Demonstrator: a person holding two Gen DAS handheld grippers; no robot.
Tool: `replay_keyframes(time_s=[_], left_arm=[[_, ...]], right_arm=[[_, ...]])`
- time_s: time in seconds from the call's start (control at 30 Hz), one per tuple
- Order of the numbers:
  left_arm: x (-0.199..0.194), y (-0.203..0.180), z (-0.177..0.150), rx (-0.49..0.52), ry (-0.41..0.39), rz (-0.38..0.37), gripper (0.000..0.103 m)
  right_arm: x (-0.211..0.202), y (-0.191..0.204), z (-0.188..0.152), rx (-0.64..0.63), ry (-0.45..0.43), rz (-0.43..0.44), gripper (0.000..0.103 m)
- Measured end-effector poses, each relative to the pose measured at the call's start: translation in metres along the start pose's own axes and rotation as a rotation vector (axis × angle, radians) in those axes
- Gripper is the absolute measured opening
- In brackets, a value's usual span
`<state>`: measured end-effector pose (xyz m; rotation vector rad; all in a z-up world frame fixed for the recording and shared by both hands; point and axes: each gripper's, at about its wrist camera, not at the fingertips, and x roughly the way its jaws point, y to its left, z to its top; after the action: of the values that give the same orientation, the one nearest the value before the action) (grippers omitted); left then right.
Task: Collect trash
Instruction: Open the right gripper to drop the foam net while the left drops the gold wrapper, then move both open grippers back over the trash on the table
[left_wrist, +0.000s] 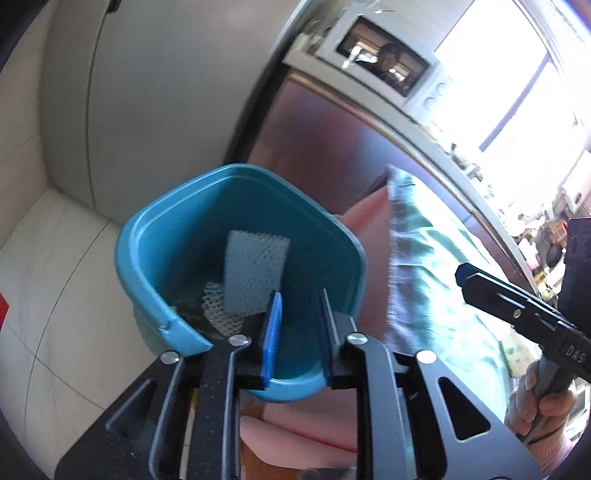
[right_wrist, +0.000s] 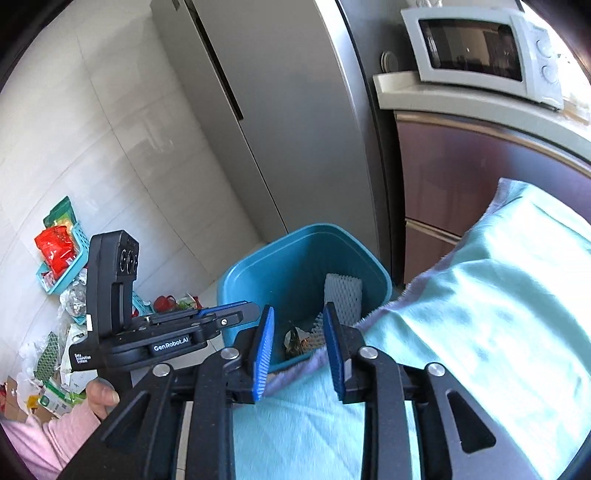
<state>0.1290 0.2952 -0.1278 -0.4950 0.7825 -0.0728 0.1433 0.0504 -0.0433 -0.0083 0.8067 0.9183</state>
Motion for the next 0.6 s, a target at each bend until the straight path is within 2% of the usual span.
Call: replay_keyframes(time_s=[0.13, 0.3, 0.6], left_arm=[[-0.013, -0.031, -0.005, 0.075, -0.022, -0.048, 0.028], [-0.021, -0.075, -0.017, 0.177, -0.009, -0.132, 0.032], [-0.008, -0.152, -0.043, 0.309, 0.06, -0.275, 0.035]], right_arm=[[-0.026, -0.002, -0.011, -0.004, -0.037, -0.014, 0.03], [-0.066, -0.008, -0.029, 0.004, -0.097, -0.048, 0.035], [-0.144, -0.041, -0.078, 0.101, -0.181, -0.196, 0.036]])
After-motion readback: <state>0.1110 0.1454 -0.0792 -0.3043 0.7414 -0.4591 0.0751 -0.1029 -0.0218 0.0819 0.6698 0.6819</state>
